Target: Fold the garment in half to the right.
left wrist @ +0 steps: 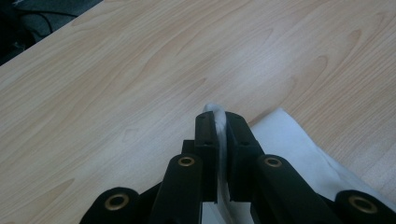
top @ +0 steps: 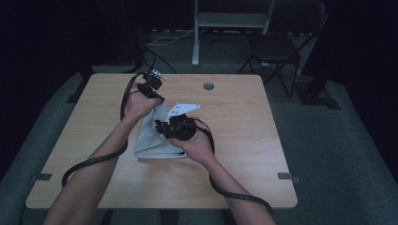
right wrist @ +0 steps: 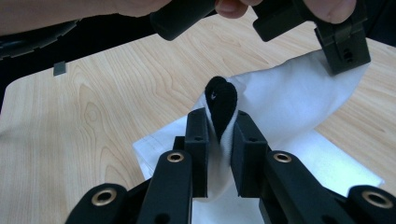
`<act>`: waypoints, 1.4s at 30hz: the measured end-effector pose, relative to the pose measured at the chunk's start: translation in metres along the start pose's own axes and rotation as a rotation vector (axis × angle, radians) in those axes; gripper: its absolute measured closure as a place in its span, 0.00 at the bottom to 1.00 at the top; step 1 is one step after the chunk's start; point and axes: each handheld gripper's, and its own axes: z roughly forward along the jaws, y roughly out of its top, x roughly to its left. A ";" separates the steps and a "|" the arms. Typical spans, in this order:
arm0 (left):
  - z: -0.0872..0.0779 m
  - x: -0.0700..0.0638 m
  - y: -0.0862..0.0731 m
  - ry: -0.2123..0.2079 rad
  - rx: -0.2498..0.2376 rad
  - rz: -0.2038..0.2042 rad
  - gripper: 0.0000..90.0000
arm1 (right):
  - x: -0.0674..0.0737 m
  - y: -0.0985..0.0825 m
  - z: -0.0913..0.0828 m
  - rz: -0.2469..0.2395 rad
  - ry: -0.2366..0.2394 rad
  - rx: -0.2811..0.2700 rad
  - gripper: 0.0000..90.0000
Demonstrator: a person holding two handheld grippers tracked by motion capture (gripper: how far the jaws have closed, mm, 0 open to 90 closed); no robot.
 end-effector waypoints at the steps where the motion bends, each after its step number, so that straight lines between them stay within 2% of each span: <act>1: 0.001 -0.001 0.000 0.004 0.002 0.001 0.94 | 0.000 -0.001 0.000 0.003 0.001 0.003 0.87; 9: 0.008 -0.008 0.000 -0.008 0.004 0.006 0.94 | -0.003 -0.012 -0.001 0.010 -0.007 0.017 0.87; 20: 0.013 -0.014 0.001 -0.005 -0.001 0.014 0.94 | -0.007 -0.020 -0.003 0.024 -0.014 0.029 0.87; 28: 0.016 -0.020 0.001 -0.002 0.015 0.037 0.94 | -0.008 -0.025 -0.002 0.029 -0.012 0.039 0.87; 42: 0.024 -0.028 0.000 0.003 0.025 0.049 0.94 | -0.009 -0.036 -0.001 0.052 -0.009 0.057 0.87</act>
